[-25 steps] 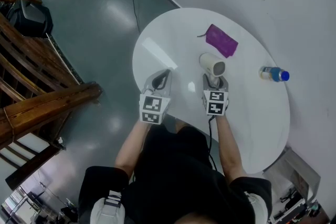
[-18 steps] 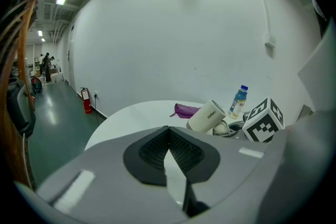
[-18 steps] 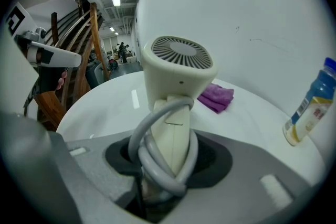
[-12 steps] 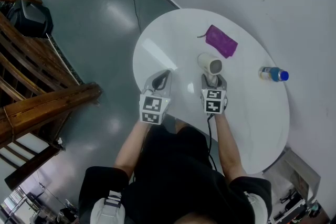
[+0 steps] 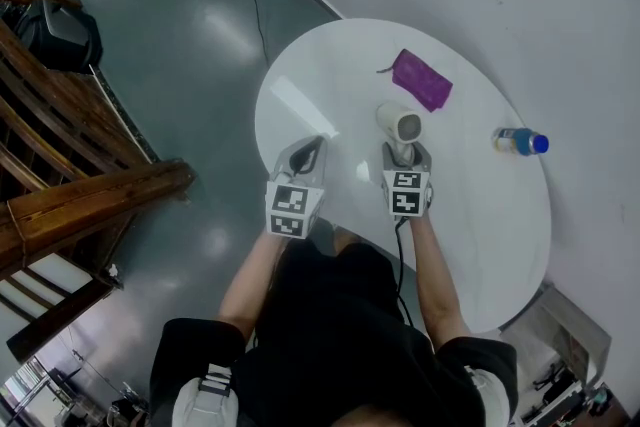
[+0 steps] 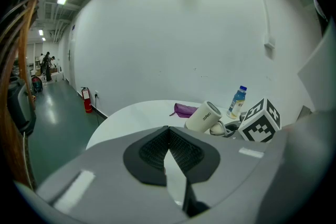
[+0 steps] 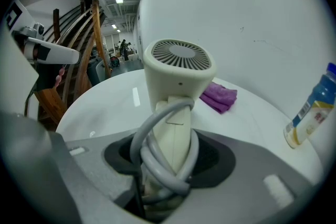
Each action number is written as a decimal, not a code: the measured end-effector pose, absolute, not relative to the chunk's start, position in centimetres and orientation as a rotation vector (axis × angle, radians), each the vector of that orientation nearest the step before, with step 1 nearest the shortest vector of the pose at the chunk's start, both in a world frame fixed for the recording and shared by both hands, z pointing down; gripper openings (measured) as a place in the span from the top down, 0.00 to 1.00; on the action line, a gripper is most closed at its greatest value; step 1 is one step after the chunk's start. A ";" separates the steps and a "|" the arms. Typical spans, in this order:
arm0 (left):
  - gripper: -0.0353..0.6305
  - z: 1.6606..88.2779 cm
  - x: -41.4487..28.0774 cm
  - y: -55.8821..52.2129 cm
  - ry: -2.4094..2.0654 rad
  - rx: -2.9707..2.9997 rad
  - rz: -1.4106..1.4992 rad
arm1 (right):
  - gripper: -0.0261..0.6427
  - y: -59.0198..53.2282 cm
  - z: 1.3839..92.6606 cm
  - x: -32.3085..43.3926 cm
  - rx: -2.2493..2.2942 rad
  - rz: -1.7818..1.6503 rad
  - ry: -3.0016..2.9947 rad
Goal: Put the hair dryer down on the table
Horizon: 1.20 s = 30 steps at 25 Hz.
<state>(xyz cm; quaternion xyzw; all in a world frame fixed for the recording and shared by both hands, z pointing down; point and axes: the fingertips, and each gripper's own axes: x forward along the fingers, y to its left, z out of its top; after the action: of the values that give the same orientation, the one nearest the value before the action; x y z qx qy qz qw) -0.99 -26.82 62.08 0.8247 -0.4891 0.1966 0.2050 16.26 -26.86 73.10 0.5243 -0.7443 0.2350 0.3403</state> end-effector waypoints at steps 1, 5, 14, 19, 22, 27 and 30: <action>0.94 62.1 -1.0 -26.7 -1.363 2.300 0.549 | 0.63 -26.8 73.1 16.2 1.366 0.610 -1.939; 0.94 62.0 -1.1 -26.4 -1.364 2.302 0.549 | 0.62 -26.6 72.8 16.1 1.368 0.596 -1.947; 0.94 62.1 -2.0 -25.4 -1.378 2.283 0.542 | 0.59 -26.1 72.1 15.6 1.372 0.574 -1.982; 0.94 61.9 -2.0 -25.0 -1.386 2.283 0.534 | 0.58 -26.0 71.9 15.5 1.369 0.566 -1.983; 0.94 61.8 -2.2 -24.7 -1.392 2.281 0.533 | 0.58 -25.9 71.8 15.5 1.368 0.562 -1.984; 0.94 61.7 -2.5 -24.2 -1.403 2.278 0.530 | 0.58 -25.7 71.6 15.4 1.372 0.558 -1.986; 0.94 61.5 -2.7 -23.9 -1.408 2.276 0.529 | 0.58 -25.5 71.3 15.4 1.371 0.563 -1.992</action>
<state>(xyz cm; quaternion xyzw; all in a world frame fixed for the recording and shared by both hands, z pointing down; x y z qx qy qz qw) -2.67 -23.94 61.53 0.8164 -0.5053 0.1897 0.2054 15.35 -25.54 71.34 0.5226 -0.7591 0.2144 0.3234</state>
